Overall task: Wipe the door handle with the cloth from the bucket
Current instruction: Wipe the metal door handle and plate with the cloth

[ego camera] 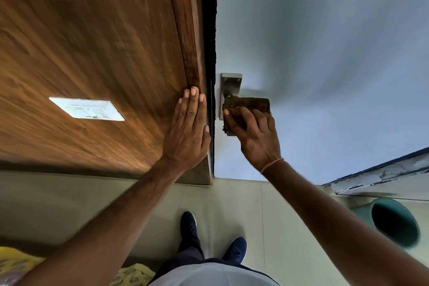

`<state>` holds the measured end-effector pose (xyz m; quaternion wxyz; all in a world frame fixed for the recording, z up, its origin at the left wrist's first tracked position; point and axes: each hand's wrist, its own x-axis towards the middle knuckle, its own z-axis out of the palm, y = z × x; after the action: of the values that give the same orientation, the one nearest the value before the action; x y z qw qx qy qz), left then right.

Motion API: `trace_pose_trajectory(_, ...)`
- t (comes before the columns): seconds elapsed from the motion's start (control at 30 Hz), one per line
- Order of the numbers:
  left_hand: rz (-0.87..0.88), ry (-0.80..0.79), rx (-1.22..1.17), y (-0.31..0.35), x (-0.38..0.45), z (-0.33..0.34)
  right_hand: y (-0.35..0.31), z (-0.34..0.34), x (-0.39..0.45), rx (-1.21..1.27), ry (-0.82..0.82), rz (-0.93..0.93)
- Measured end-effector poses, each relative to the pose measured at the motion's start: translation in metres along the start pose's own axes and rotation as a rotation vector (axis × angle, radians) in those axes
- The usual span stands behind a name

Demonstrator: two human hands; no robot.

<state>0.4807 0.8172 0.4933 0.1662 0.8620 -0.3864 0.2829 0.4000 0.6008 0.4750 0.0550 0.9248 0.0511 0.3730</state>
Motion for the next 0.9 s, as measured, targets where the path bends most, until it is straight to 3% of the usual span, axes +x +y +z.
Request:
trace_pose_trajectory(0.13,-0.004,0.003,0.011,0.002,0.0,-0.003,0.023,0.005,-0.006,0.067,0.044,-0.055)
trace_pose_trajectory(0.33,-0.019,0.014,0.013,0.006,0.001,-0.004,0.007,0.015,0.013,0.116,0.023,-0.133)
trace_pose_trajectory(0.53,-0.027,0.018,0.013,0.006,0.001,-0.003,0.027,0.0,0.001,0.142,0.039,-0.008)
trace_pose_trajectory(0.73,-0.034,0.023,0.002,0.01,0.001,-0.001,-0.012,0.006,0.026,0.071,-0.026,-0.083)
trace_pose_trajectory(0.9,-0.041,0.017,0.003,0.01,0.001,-0.002,0.018,-0.005,-0.001,0.095,0.003,0.013)
